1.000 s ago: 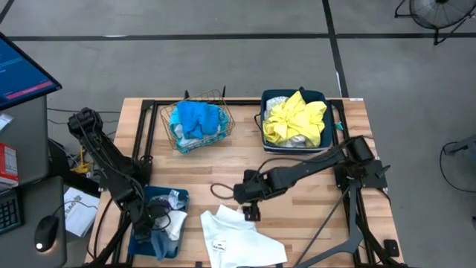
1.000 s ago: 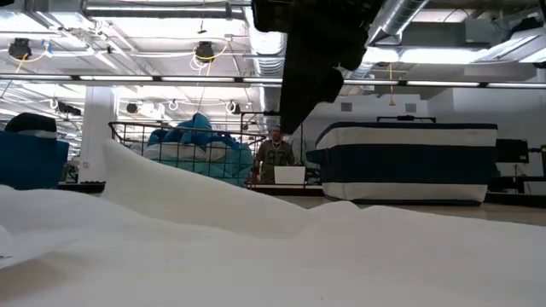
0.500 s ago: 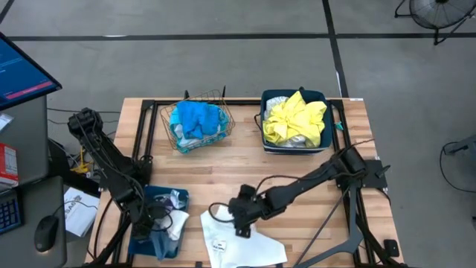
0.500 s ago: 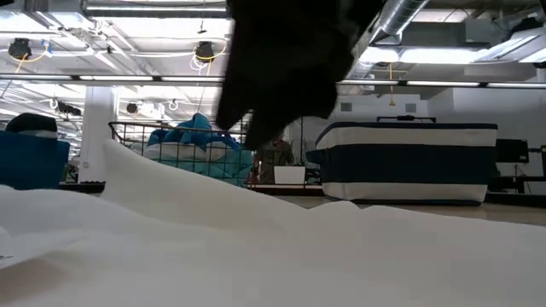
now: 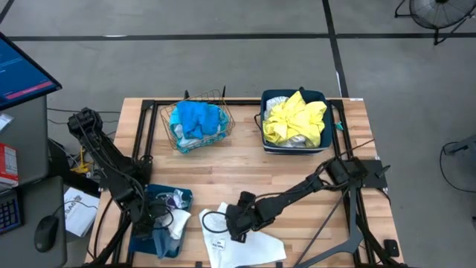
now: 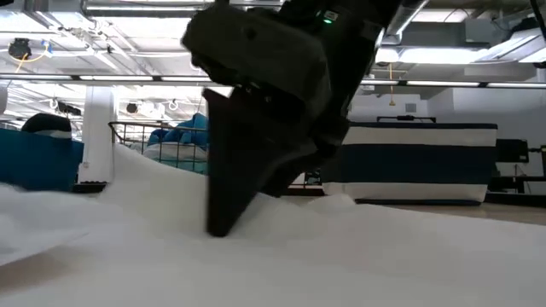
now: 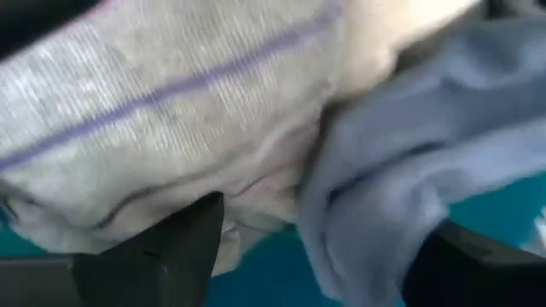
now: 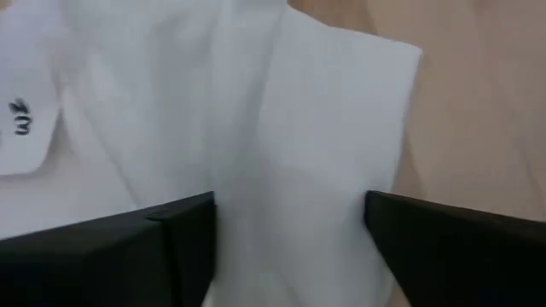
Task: Pick & Place Cloths
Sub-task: Put the blue sock into the blue bin, then put the white hand towel into the gold wire basket
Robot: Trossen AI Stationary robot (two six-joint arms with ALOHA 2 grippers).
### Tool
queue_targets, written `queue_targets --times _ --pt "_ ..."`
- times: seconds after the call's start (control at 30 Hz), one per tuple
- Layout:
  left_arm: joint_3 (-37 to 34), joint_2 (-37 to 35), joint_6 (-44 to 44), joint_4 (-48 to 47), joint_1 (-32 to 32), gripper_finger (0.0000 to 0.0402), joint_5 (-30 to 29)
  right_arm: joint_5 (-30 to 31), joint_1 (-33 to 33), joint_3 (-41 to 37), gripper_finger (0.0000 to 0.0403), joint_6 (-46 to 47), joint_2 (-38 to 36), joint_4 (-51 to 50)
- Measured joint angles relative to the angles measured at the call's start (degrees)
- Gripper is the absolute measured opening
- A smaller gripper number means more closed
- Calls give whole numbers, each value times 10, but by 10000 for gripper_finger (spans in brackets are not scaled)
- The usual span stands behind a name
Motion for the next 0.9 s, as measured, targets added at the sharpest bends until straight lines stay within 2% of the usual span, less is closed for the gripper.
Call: queue_targets --times 0.1,0.23,0.27,0.37,0.57,0.73,0.9 --pt "13 -16 -7 3 0 262 36 -11 -6 37 186 11 14 -74" --pt "31 -51 -7 12 0 250 84 -19 -13 60 51 -20 3 -116" --pt "33 -63 -10 14 0 249 88 -21 -15 63 29 -33 -3 -118" --pt "35 -105 -36 12 0 249 93 -16 -27 68 25 -53 -25 -133" --pt "35 -203 -99 29 24 249 78 0 -53 72 9 -118 -116 -135" --pt "35 -275 -116 58 47 249 -17 48 -86 72 10 -184 -196 -114" --pt "35 -315 -110 86 63 248 -171 72 -159 73 8 -272 -254 -35"
